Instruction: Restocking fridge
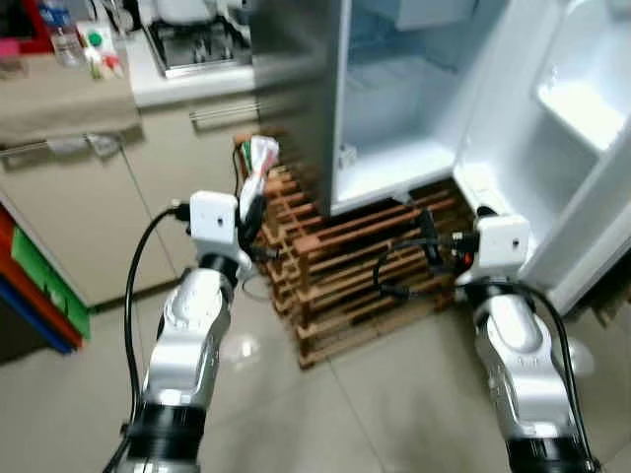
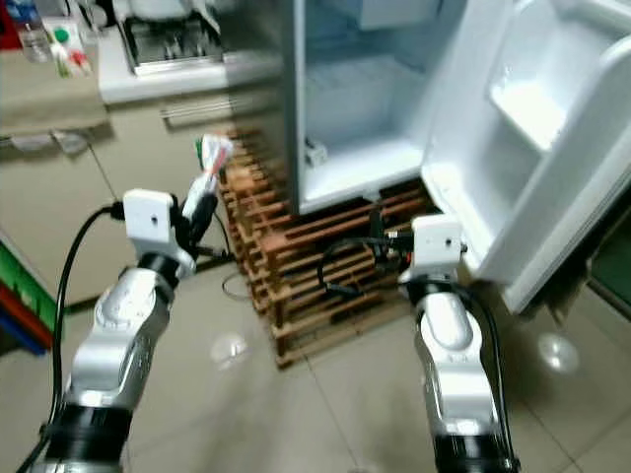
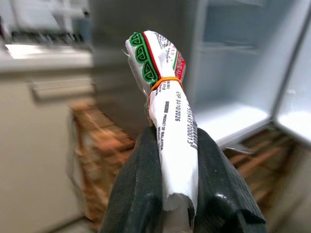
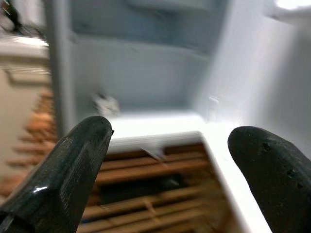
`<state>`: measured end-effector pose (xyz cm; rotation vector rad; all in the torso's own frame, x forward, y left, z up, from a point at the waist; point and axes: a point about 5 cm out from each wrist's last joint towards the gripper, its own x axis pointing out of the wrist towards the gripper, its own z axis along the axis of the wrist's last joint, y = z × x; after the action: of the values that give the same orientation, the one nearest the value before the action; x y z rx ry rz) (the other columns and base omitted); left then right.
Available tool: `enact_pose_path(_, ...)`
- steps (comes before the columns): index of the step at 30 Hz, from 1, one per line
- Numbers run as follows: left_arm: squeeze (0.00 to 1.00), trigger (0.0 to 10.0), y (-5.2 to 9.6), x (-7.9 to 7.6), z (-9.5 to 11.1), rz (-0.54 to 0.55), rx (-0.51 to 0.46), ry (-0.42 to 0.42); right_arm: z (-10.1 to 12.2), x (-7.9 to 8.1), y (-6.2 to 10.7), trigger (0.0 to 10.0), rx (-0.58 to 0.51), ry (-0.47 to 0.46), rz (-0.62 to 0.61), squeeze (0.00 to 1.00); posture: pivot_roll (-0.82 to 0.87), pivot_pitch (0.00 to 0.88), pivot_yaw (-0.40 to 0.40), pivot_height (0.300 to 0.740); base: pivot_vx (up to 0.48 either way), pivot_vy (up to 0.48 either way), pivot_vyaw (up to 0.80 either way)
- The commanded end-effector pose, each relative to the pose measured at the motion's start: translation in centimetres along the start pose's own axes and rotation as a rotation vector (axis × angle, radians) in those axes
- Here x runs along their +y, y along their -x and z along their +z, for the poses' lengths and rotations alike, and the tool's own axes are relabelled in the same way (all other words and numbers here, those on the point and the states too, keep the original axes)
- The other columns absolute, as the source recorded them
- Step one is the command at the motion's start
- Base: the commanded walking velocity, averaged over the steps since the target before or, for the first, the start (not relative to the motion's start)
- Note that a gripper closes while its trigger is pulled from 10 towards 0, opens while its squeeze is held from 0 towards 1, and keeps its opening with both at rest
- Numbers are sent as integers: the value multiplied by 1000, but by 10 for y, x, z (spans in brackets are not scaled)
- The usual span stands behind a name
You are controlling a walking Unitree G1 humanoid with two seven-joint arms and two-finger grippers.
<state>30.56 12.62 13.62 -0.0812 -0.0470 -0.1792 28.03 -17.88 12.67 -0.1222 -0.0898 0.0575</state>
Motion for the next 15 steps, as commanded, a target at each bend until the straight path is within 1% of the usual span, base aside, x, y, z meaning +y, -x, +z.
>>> enact_pose_path(1,0,10000,-3,4,4,19,-3,-5,6,0,-3,10000,-21,-4,1,153,-116,0,13,740,401,-255,0)
enact_pose_path(2,0,10000,-3,4,2,25,7,-4,5,0,-3,10000,-21,-1,-4,157,-116,0,13,740,345,0,675)
enact_pose_path(6,0,10000,-3,4,1,30,11,9,4,-2,-3,10000,-12,0,-14,161,-118,0,14,740,0,0,653)
enact_pose_path(11,0,10000,-4,4,4,27,-2,6,4,-3,-2,10000,-13,-11,-19,161,-117,0,13,740,0,0,0)
enact_pose_path(15,0,10000,-4,5,6,32,-11,16,4,-3,-2,10000,-12,0,-22,157,-118,0,16,740,433,0,0)
